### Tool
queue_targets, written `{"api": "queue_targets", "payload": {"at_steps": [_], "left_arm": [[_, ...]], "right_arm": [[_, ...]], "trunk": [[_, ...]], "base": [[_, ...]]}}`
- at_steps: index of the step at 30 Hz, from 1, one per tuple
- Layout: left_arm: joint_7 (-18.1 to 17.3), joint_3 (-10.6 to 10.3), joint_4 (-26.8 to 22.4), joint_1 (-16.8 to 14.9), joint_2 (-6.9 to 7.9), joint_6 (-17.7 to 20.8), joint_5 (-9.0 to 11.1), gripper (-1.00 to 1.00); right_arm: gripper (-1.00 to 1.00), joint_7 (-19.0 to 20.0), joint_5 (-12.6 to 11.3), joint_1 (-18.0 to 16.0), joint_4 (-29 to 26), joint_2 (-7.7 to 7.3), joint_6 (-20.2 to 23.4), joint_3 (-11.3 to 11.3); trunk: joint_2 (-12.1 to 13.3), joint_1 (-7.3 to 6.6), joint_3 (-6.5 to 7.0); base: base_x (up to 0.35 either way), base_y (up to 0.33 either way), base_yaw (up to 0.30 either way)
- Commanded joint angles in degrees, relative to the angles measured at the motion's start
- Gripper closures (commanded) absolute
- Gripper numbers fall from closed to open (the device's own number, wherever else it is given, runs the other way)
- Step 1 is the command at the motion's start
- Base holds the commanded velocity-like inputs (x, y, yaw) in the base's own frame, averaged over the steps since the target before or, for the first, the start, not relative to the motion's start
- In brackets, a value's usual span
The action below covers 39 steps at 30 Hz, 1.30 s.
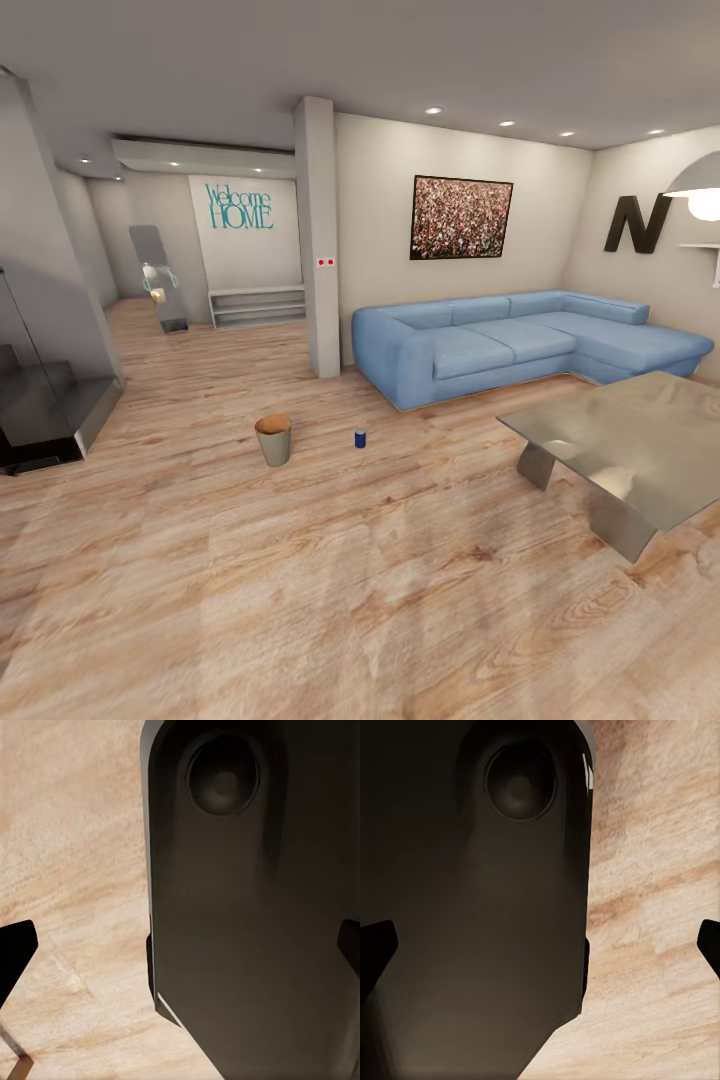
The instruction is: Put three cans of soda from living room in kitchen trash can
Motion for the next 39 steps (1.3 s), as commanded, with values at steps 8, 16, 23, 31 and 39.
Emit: {"api": "queue_targets", "payload": {"at_steps": [8, 16, 23, 31, 39], "left_arm": [[0.00, 0.00, 0.00, 0.00, 0.00, 0.00, 0.00, -1.00], [0.00, 0.00, 0.00, -0.01, 0.00, 0.00, 0.00, -1.00], [0.00, 0.00, 0.00, 0.02, 0.00, 0.00, 0.00, -1.00], [0.00, 0.00, 0.00, 0.02, 0.00, 0.00, 0.00, -1.00], [0.00, 0.00, 0.00, 0.01, 0.00, 0.00, 0.00, -1.00]], "right_arm": [[-1.00, 0.00, 0.00, 0.00, 0.00, 0.00, 0.00, 0.00], [-1.00, 0.00, 0.00, 0.00, 0.00, 0.00, 0.00, 0.00], [-1.00, 0.00, 0.01, -0.01, 0.00, 0.00, 0.00, 0.00], [-1.00, 0.00, 0.02, -0.01, 0.00, 0.00, 0.00, 0.01], [-1.00, 0.00, 0.01, 0.00, 0.00, 0.00, 0.00, 0.00]], "trunk": [[0.00, 0.00, 0.00], [0.00, 0.00, 0.00], [0.00, 0.00, 0.00], [0.00, 0.00, 0.00], [0.00, 0.00, 0.00]], "base": [[0.000, 0.000, 0.000], [0.000, 0.000, 0.000], [0.000, 0.000, 0.000], [0.000, 0.000, 0.000], [0.000, 0.000, 0.000]]}}
